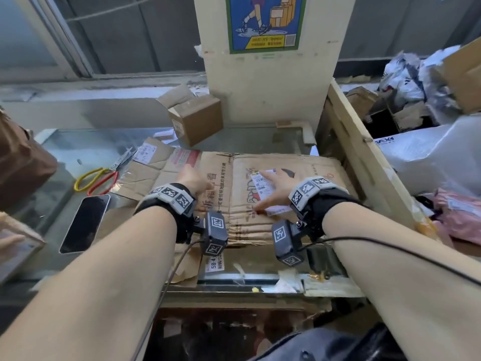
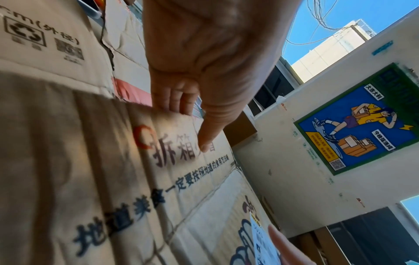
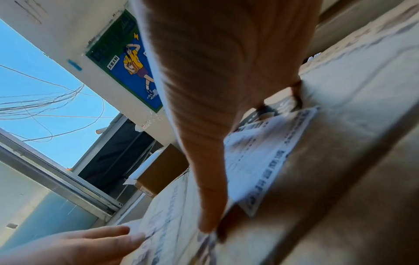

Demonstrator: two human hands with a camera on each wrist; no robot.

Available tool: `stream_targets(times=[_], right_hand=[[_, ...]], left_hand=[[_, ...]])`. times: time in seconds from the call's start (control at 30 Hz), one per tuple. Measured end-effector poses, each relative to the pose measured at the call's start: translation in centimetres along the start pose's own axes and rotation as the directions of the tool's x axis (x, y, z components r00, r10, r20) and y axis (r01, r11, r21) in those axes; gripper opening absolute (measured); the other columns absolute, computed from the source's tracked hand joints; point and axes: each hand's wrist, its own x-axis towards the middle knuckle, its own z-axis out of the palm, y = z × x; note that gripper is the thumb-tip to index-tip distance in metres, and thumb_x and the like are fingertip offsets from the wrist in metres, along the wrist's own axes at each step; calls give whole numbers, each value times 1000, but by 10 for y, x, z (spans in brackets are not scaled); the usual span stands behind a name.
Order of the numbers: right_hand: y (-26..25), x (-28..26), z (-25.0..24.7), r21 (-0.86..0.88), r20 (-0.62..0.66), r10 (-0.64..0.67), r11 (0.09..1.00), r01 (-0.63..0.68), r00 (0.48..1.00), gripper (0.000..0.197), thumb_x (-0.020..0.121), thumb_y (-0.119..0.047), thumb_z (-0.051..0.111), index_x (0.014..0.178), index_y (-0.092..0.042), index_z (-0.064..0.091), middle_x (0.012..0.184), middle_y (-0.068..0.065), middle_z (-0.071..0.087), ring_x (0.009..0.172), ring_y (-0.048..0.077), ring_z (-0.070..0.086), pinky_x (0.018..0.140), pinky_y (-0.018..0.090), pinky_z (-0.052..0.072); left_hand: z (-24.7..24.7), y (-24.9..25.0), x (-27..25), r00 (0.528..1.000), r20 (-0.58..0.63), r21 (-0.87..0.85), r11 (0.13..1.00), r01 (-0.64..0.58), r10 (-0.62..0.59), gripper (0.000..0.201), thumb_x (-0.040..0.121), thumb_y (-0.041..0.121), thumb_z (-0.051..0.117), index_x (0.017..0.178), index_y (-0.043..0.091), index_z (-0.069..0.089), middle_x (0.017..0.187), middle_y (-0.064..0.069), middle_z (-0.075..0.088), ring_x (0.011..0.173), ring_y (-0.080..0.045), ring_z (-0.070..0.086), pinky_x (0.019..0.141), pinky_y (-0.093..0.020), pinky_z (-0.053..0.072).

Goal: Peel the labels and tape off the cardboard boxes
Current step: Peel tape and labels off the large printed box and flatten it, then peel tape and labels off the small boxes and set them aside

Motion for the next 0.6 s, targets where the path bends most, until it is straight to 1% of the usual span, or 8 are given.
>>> stream_targets(times=[0.1,0.17,0.23,0.37,0.43,0.5,0.57,0.6], right_hand=[[1,8,5,-22,92,19,1000,-18,996,110,69,-55,75,151,-37,5,159,8,8,143,34,19,112,46,22],[2,12,9,-104,108,59,993,-48,992,111,67,-61,74,149,-43,2,160,8,5,141,39,20,111,50,24],[-1,15,10,-162,115,89,984,-70,989,112,65,-63,74,148,-45,1,160,9,4,141,41,19,110,52,25],[-12,17,4,-184,117,104,980,-81,988,120,57,-60,81,149,-43,5,159,11,-2,143,40,16,110,58,27],[-21,11,2,-202,105,92,977,-70,990,119,54,-57,84,149,-37,15,156,10,18,136,38,33,104,55,37],[-30,6,1,-279,25,30,960,-22,999,95,63,-48,82,142,-21,36,138,10,48,120,32,52,97,45,46],[-40,-1,0,-380,-72,-82,924,49,994,67,75,-36,74,132,-14,47,124,12,55,112,30,56,90,38,47],[-44,-4,1,-412,-76,-128,907,86,989,66,75,-33,73,133,-15,45,125,13,51,115,32,51,91,39,46]], left_hand=[[-6,-15,5,993,-117,70,997,44,-36,56,82,24,75,127,2,49,117,-13,60,109,-32,60,88,-35,50],[-13,-25,4,973,-226,139,988,73,-40,55,82,27,72,127,2,51,129,-17,55,119,-34,52,96,-38,46],[-20,-33,3,948,-305,191,970,153,-89,57,83,25,65,132,3,46,140,-22,43,131,-37,39,108,-44,36],[-35,-48,-4,909,-367,205,936,287,-198,68,88,25,61,143,-1,29,151,-24,25,140,-35,22,113,-42,22],[-38,-54,-10,888,-387,208,915,347,-248,70,88,26,59,144,0,26,151,-24,24,140,-34,21,113,-40,20],[-40,-61,-15,865,-394,187,894,407,-312,70,86,27,59,142,0,28,149,-22,25,137,-34,23,112,-40,20],[-42,-69,-17,830,-405,150,867,475,-384,64,82,28,59,136,3,37,146,-22,29,135,-36,26,112,-44,19],[-44,-73,-23,823,-378,123,858,499,-424,64,79,30,59,133,3,40,146,-23,31,135,-39,27,113,-48,20]])
